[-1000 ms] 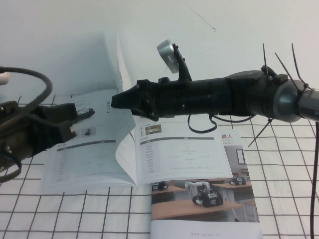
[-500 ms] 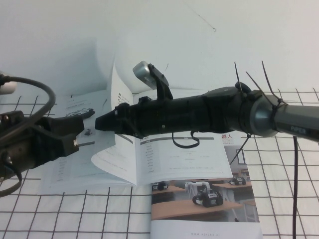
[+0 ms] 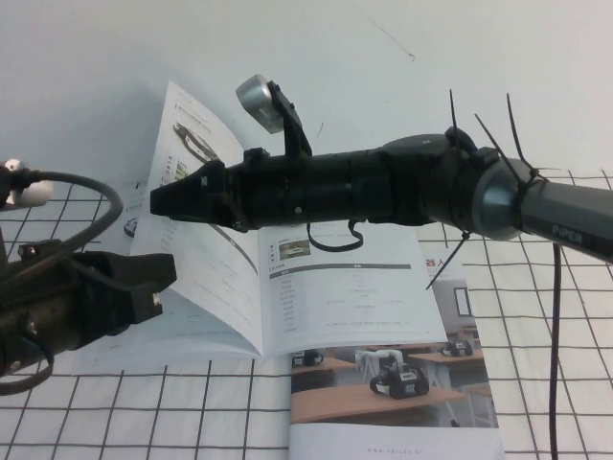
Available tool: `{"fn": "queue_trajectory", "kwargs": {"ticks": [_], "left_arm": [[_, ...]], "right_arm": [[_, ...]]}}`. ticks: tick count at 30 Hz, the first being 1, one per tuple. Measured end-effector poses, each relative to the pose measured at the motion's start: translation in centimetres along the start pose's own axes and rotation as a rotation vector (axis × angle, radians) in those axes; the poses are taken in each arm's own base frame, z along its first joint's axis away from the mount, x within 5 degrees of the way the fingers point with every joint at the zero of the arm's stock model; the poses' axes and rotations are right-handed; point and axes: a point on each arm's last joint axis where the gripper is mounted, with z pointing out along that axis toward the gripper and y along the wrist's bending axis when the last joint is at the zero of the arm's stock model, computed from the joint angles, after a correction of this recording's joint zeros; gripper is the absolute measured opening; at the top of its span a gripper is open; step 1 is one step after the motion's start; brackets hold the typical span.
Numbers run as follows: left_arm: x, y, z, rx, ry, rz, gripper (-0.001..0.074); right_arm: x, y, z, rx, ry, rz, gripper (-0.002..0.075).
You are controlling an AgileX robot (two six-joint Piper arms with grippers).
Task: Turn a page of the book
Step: Open the closed book
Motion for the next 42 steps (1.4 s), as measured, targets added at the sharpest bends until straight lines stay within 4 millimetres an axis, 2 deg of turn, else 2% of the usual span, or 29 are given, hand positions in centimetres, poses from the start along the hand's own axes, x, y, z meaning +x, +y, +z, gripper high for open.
{"fn": "queue_trajectory", "kwargs": {"ticks": [7,10,13,18,20,23,27,30,34,37,42], "left_arm": [[0.1,0.8,0.3,-0.056,-0.038,-0.039,-0.0003],[0.0,1.4,1.0,-0.081,-0.046,-0.075,-0.0003],[0.1,2.1,2.2,-0.086,-0.024,-0.112,-0.0003],[0.4,2.9,4.4,-0.060,-0.004,-0.179,-0.0003],[0.3,3.1,5.0,-0.045,-0.021,-0.193,-0.0003],[-0.3,3.3,6.1,-0.022,-0.032,-0.171,-0.0003],[-1.2,3.4,7.2,0.000,-0.031,-0.144,-0.0003],[-1.8,3.2,7.5,0.007,-0.042,-0.131,-0.0003],[-2.8,2.9,7.5,0.020,-0.067,-0.122,-0.0003],[-3.1,2.8,7.5,0.023,-0.074,-0.119,-0.0003],[-2.8,3.4,8.4,0.007,-0.049,-0.132,-0.0003]], "right_arm": [[-0.7,1.2,0.1,-0.062,0.008,-0.021,0.0304],[-1.4,1.9,-0.5,-0.071,-0.005,-0.041,0.0295],[-3.2,2.6,-2.6,-0.070,-0.050,-0.067,0.0239],[-6.4,2.4,-7.3,0.012,-0.113,-0.085,0.0064],[-6.9,1.5,-8.7,0.064,-0.102,-0.072,0.0031],[-6.4,-0.1,-9.2,0.189,-0.037,-0.067,0.0012],[-4.6,-3.1,-8.2,0.301,0.064,0.001,0.0007],[-2.7,-4.8,-5.9,0.317,0.122,0.034,0.0005],[0.3,-5.8,-2.1,0.329,0.182,0.040,0.0005],[2.3,-6.3,-0.1,0.332,0.221,0.043,0.0004],[4.3,-7.7,1.3,0.336,0.271,0.076,0.0004]]}}
